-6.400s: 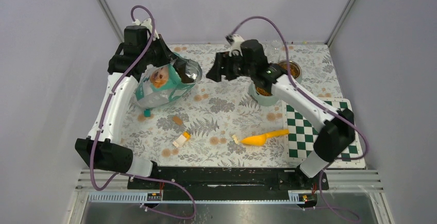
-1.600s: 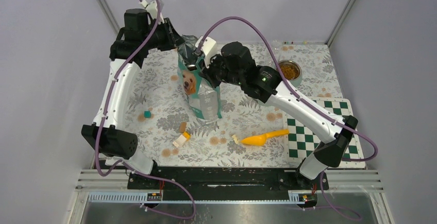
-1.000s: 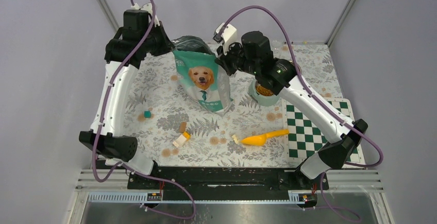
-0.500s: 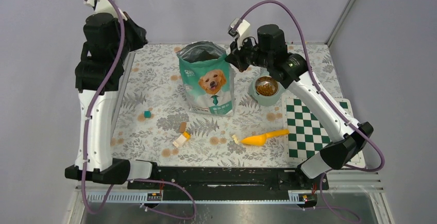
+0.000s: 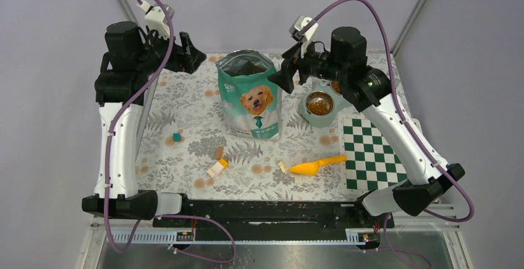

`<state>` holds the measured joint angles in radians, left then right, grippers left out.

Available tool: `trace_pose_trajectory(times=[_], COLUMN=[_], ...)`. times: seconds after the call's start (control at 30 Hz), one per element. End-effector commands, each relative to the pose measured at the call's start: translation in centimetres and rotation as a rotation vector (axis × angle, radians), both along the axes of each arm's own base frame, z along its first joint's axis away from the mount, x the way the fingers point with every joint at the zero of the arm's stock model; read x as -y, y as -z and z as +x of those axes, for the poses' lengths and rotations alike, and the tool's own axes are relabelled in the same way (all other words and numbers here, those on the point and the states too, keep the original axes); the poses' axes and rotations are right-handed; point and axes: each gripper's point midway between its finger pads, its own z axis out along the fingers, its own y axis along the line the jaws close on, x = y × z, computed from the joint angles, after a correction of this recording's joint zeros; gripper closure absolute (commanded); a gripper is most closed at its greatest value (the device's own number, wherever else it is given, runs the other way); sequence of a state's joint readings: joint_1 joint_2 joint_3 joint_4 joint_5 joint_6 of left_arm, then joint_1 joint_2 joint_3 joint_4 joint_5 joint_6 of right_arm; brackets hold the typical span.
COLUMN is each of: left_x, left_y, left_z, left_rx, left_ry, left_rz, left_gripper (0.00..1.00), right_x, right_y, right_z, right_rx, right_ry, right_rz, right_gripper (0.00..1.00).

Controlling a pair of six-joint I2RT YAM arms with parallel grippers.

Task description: Serve the pet food

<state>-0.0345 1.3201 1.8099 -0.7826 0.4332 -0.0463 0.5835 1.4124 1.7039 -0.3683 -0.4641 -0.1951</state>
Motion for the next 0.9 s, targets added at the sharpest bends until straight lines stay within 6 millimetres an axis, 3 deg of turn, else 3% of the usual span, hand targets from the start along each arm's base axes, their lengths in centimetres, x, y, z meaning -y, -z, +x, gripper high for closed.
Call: trace_pose_trajectory(times=[0.0,0.13,0.33,0.5,0.67,0.77,0.87], left_x=[3.0,4.3,4.4,4.9,5.8,6.2,6.2], left_y=[-1.9,-0.7,2.8,5.2,6.0,6.2,5.9], left_z=[-3.1,-4.1,-4.3,-3.5,-1.8,-1.8,-0.6], left_rx=[0.125,0.066,0.008,-0.01,0.041,0.14,0.257], left_ry=[0.303,0.455,0.585,0.676,0.75,0.813,0.796], left_rz=[0.044,0.035,0.131,0.137,0.105,0.137,0.177], left_gripper=[0.22,0.19,0.14,0.14,0.24,0.23,0.21], right_x=[0.3,0.5,-0.3,-1.8,-2.7,-2.8,-3.0], right_y=[1.1,2.3,4.6,4.6,3.9,4.0,4.5], right_z=[-0.4,-0.2,1.7,2.8,3.8,3.8,3.5], right_rx=[-0.06,-0.15,-0.188,-0.142,-0.054,-0.01,0.009], right_ry=[-0.084,-0.13,-0.157,-0.233,-0.276,-0.299,-0.341], right_rz=[-0.055,-0.094,-0.161,-0.162,-0.154,-0.16,-0.165], right_gripper=[0.08,0.12,0.18,0.23,0.27,0.27,0.28])
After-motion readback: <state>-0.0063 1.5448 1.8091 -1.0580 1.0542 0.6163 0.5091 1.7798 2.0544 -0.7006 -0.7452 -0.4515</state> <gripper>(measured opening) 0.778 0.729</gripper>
